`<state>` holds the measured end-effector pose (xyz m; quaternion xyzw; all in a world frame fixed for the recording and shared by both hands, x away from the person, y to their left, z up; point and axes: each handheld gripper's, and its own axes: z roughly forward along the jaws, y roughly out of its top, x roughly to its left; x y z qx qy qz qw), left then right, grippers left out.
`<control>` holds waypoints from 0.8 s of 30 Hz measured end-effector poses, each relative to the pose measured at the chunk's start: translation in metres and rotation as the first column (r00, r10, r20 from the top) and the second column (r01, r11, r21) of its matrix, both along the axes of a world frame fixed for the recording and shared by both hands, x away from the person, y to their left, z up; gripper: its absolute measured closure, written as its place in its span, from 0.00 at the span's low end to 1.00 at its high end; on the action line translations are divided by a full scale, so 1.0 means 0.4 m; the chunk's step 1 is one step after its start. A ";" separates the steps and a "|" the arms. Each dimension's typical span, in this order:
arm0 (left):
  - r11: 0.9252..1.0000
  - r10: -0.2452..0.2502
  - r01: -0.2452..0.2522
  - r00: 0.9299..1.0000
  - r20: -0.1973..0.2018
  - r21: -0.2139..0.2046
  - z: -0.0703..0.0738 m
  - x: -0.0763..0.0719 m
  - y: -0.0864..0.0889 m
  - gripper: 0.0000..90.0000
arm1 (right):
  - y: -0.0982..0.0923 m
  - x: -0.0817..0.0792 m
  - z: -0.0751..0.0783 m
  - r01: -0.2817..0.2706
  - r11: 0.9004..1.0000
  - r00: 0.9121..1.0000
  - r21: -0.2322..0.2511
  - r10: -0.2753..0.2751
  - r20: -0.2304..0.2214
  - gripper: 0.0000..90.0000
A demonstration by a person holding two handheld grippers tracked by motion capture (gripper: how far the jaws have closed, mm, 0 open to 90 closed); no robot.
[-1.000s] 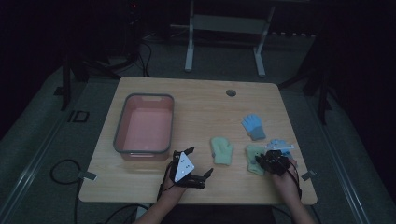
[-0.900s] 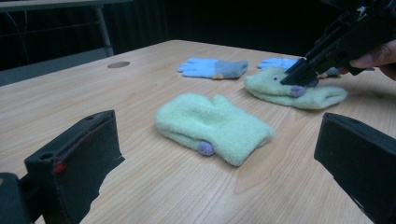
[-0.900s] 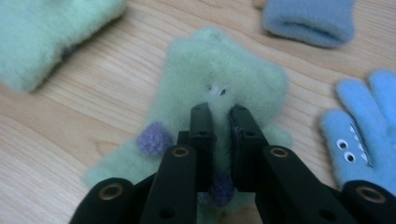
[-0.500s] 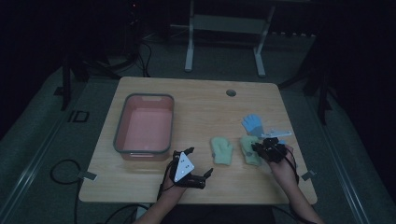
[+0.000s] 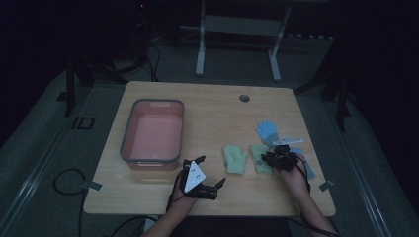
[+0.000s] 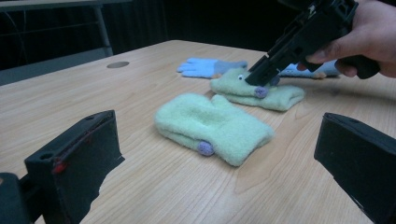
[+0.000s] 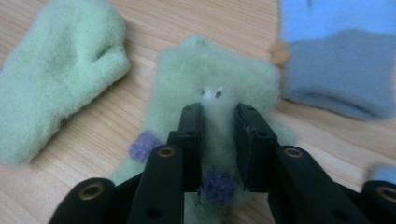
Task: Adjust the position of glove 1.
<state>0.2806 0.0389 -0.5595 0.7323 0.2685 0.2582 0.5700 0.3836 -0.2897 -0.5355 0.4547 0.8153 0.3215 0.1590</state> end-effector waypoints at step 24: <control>1.000 0.001 -0.001 1.000 0.000 0.000 0.000 0.000 0.000 0.00 | -0.017 -0.012 -0.026 -0.166 0.986 0.984 -0.011 0.167 0.055 0.74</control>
